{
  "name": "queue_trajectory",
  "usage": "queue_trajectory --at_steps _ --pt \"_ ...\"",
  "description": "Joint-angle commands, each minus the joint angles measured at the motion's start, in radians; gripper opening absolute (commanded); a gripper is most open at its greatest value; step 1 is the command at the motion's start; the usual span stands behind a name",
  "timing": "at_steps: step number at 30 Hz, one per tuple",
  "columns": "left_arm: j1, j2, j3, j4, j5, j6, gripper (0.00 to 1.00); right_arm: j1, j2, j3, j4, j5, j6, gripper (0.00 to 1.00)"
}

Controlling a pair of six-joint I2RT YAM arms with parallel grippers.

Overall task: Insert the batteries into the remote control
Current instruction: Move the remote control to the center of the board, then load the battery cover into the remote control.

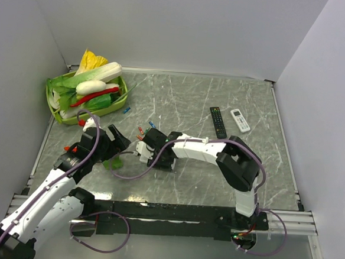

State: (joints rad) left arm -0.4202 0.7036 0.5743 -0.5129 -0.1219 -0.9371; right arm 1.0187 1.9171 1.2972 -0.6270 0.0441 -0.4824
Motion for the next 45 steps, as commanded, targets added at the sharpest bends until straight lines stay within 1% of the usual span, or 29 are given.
queue_trajectory --at_steps 1,4,6,7,12,16,21,25,31,35,37,38,41,42,44,45 --pt "-0.003 -0.003 0.006 0.024 0.021 0.009 0.93 -0.052 0.06 0.073 0.003 -0.006 -0.084 0.52" --pt "-0.003 -0.003 0.004 0.027 0.021 0.009 0.93 -0.051 0.071 0.102 -0.02 -0.018 -0.093 0.54" --pt "-0.002 0.002 0.006 0.028 0.021 0.012 0.93 -0.051 0.06 0.108 -0.028 -0.029 -0.087 0.58" --pt "-0.002 0.002 0.006 0.03 0.022 0.014 0.93 -0.052 0.054 0.108 -0.031 -0.036 -0.082 0.62" --pt "0.0 0.019 0.002 0.053 0.031 0.018 0.94 -0.051 -0.007 0.105 -0.037 -0.072 -0.039 0.73" --pt "0.003 0.036 0.007 0.068 0.044 0.027 0.95 -0.052 -0.069 0.106 -0.028 -0.085 -0.022 0.85" --pt "0.004 0.056 0.019 0.08 0.051 0.05 0.95 -0.071 -0.157 0.1 -0.011 -0.102 -0.005 0.86" --pt "0.006 0.063 0.03 0.079 0.054 0.073 0.95 -0.115 -0.217 0.025 0.024 -0.15 0.014 0.85" --pt "0.008 0.077 0.029 0.097 0.094 0.095 0.95 -0.147 -0.227 -0.101 0.072 -0.138 -0.021 0.83" --pt "0.008 0.12 0.045 0.102 0.114 0.124 0.95 -0.17 -0.224 -0.127 0.092 -0.165 -0.025 0.77" --pt "0.008 0.144 0.05 0.105 0.135 0.141 0.95 -0.192 -0.231 -0.13 0.093 -0.179 0.007 0.77" --pt "0.008 0.154 0.056 0.111 0.142 0.147 0.95 -0.201 -0.237 -0.133 0.095 -0.203 0.027 0.76" --pt "0.008 0.203 0.076 0.126 0.183 0.182 0.95 -0.242 -0.277 -0.141 0.11 -0.255 0.161 0.76" --pt "0.008 0.218 0.084 0.123 0.188 0.191 0.95 -0.249 -0.288 -0.145 0.116 -0.26 0.256 0.76" --pt "0.008 0.272 0.114 0.117 0.206 0.222 0.96 -0.259 -0.316 -0.162 0.124 -0.251 0.361 0.75" --pt "0.008 0.289 0.125 0.106 0.206 0.23 0.96 -0.258 -0.32 -0.168 0.121 -0.236 0.467 0.75"
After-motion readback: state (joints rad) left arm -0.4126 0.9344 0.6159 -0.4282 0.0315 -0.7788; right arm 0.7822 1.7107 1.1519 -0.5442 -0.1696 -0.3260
